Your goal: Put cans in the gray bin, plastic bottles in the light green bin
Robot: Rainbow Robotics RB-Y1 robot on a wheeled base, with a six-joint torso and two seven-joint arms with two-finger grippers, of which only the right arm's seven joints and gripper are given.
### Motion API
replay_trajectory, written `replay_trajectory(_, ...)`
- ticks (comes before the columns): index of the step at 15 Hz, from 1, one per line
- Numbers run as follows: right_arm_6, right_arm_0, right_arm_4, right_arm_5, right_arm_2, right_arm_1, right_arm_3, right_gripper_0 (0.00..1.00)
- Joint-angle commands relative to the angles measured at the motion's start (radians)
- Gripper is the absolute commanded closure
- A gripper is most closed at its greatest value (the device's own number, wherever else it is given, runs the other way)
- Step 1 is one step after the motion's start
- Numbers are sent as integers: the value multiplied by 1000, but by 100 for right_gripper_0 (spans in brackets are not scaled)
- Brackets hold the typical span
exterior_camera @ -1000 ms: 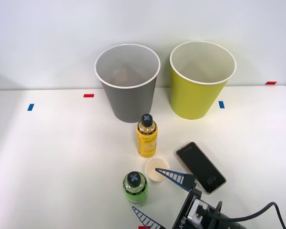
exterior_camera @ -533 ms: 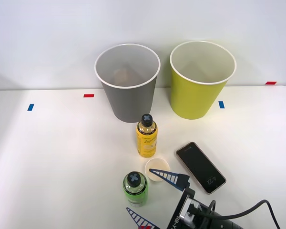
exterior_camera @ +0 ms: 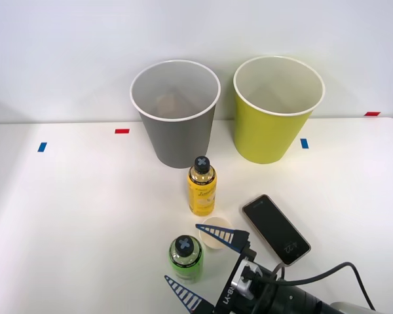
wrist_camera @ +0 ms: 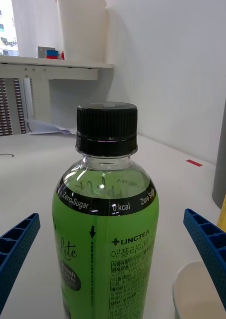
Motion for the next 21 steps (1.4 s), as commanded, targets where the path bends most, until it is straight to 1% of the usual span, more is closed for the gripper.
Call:
replay_trajectory(1, 0, -10, -2, 30, 1, 11, 0, 0)
replay_trajectory(3, 0, -12, -5, 33, -1, 16, 0, 0)
replay_trajectory(4, 0, -12, -5, 33, -1, 19, 0, 40)
replay_trajectory(5, 0, -12, -8, 33, -1, 21, 0, 95)
replay_trajectory(6, 0, -12, -11, 33, -2, 21, 0, 100)
replay_trajectory(11, -12, -10, -19, 33, -1, 34, 0, 100)
replay_trajectory(13, -19, -10, -19, 33, -1, 54, -6, 100)
replay_trajectory(16, -23, -12, -24, 33, -10, 79, -57, 100)
replay_trajectory(18, -23, -12, -24, 37, -35, 84, -98, 100)
replay_trajectory(21, -25, -9, -27, 172, -145, 84, -229, 100)
